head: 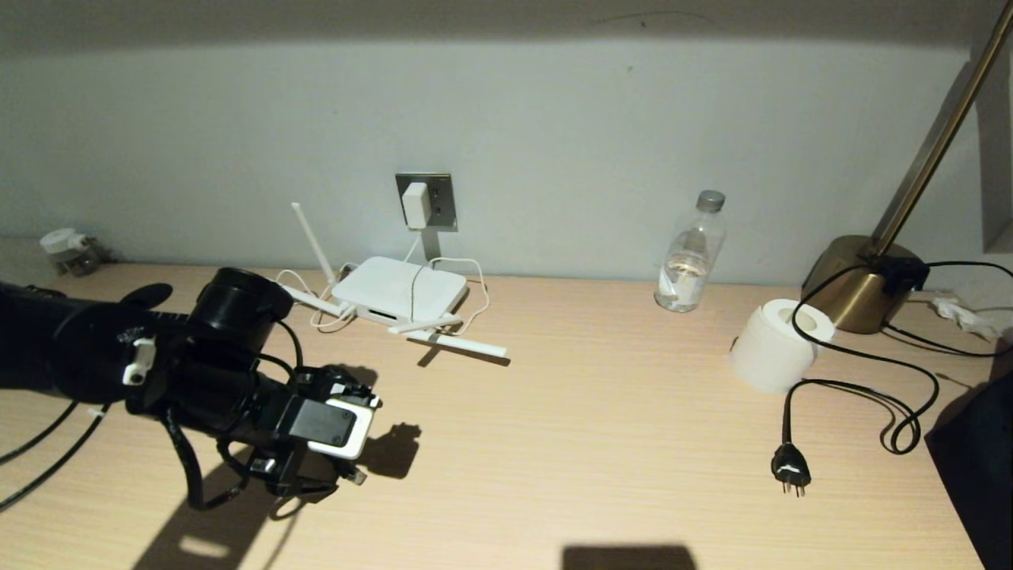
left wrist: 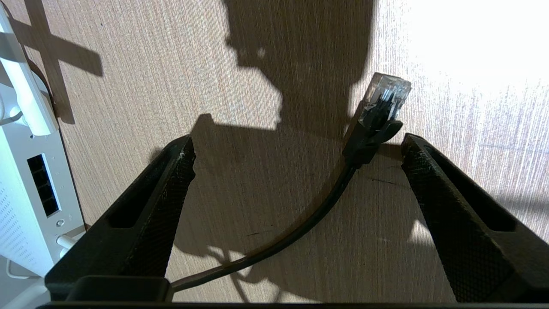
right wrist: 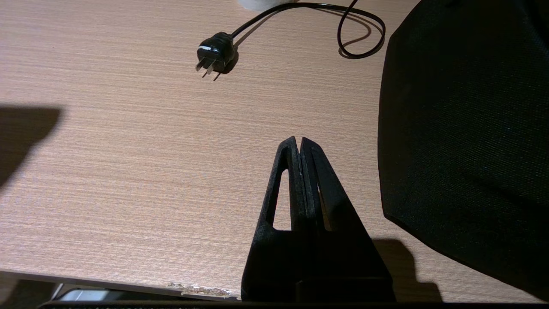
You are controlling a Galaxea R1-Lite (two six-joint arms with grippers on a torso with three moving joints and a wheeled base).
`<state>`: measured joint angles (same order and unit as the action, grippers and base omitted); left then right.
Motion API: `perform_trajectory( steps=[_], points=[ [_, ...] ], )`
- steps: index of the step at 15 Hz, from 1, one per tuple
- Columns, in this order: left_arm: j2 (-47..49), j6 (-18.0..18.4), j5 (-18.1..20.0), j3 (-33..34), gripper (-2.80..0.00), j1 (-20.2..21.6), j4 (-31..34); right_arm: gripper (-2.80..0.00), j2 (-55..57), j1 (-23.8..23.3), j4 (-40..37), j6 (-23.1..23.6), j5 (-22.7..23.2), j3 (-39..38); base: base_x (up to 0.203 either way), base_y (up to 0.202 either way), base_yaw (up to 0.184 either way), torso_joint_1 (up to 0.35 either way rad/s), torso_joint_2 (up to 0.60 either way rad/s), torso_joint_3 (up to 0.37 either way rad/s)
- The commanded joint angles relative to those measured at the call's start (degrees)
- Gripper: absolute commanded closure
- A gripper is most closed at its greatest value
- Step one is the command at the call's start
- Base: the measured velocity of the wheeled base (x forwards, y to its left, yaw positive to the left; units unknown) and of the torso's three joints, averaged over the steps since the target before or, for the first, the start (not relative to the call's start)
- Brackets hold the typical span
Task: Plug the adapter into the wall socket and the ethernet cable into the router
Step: Pick up cable
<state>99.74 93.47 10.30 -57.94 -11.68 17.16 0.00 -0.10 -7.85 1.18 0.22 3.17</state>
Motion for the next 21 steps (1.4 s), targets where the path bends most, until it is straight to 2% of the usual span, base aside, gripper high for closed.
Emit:
perform_trajectory(
  steps=[1,7,8,21],
  points=[
    [0.1,0.49,-0.11,0.02,-2.8,-0.01,0.24,0.0,0.0,0.01,-0.06,0.05,0.04,0.05,0.0,0.0,0.0,0.0,0.0,0.0],
    [0.08,0.58,-0.28,0.11,-2.8,-0.01,0.33,0.0,0.0,0.01,-0.06,0.05,0.04,-0.01,0.0,0.0,0.0,0.0,0.0,0.0],
    [0.1,0.57,-0.28,0.11,0.0,-0.01,0.31,0.0,0.0,0.01,-0.06,0.05,0.04,-0.01,0.0,0.0,0.0,0.0,0.0,0.0],
    [-0.08,0.58,-0.81,0.06,0.0,-0.05,1.2,0.0,0.0,0.01,-0.06,0.05,0.04,-0.01,0.0,0.0,0.0,0.0,0.0,0.0]
  ],
)
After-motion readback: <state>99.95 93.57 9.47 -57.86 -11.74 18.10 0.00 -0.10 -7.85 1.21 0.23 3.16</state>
